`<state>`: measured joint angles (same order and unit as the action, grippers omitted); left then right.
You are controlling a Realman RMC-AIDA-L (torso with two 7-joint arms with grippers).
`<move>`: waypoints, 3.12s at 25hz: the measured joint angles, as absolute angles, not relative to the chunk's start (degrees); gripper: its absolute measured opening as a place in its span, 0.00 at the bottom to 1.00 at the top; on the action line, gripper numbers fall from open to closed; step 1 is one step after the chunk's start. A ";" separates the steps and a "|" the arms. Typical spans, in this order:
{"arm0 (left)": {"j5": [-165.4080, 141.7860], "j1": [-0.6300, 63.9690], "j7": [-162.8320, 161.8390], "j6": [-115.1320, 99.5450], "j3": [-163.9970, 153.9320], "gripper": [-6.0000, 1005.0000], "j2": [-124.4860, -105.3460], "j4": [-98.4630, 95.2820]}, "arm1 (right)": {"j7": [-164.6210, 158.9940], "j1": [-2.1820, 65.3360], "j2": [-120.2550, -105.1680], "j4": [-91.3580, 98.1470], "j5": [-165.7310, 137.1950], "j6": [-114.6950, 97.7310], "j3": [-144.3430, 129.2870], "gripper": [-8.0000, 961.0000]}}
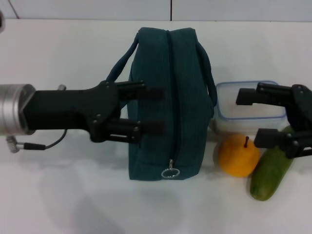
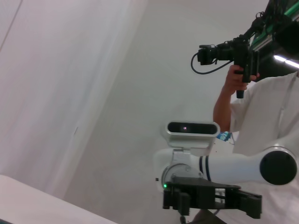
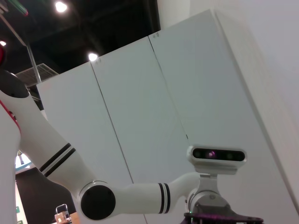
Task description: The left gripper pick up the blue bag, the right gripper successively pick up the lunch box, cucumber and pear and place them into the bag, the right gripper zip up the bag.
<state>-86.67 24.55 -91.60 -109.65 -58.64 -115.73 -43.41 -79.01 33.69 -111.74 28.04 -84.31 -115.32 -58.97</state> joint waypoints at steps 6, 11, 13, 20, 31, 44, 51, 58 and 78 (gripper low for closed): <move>-86.11 22.80 -90.28 -111.71 -57.38 0.87 -114.83 -43.42 | -79.01 33.78 -112.96 28.10 -84.47 -114.33 -59.33 0.87; -86.10 21.83 -89.70 -111.94 -57.20 0.87 -114.67 -43.42 | -79.01 34.18 -113.40 28.13 -84.83 -113.96 -59.40 0.87; -86.29 21.79 -89.66 -111.97 -57.21 0.86 -114.67 -43.42 | -79.01 34.24 -113.55 28.13 -84.90 -113.75 -59.42 0.87; -87.14 23.07 -97.52 -111.01 -53.35 0.86 -114.55 -45.94 | -78.96 33.75 -113.19 28.13 -85.30 -113.38 -59.28 0.86; -107.55 29.97 -133.68 -97.58 -47.32 0.86 -114.45 -63.99 | -76.67 28.11 -109.86 28.15 -85.93 -112.26 -55.84 0.86; -126.83 40.21 -152.32 -97.03 -50.02 0.85 -116.30 -67.70 | -73.32 24.59 -109.46 28.21 -85.89 -110.63 -54.20 0.85; -131.18 43.10 -155.79 -96.42 -50.37 0.85 -116.56 -67.57 | -72.37 23.79 -109.64 28.21 -85.90 -109.39 -54.23 0.84; -130.71 45.00 -159.05 -98.31 -51.07 0.84 -116.11 -67.78 | -72.33 23.73 -109.59 28.20 -85.90 -108.28 -54.23 0.84; -132.09 45.22 -157.08 -98.12 -52.27 0.62 -115.19 -66.78 | -71.01 22.11 -110.15 27.56 -85.86 -108.10 -54.23 0.83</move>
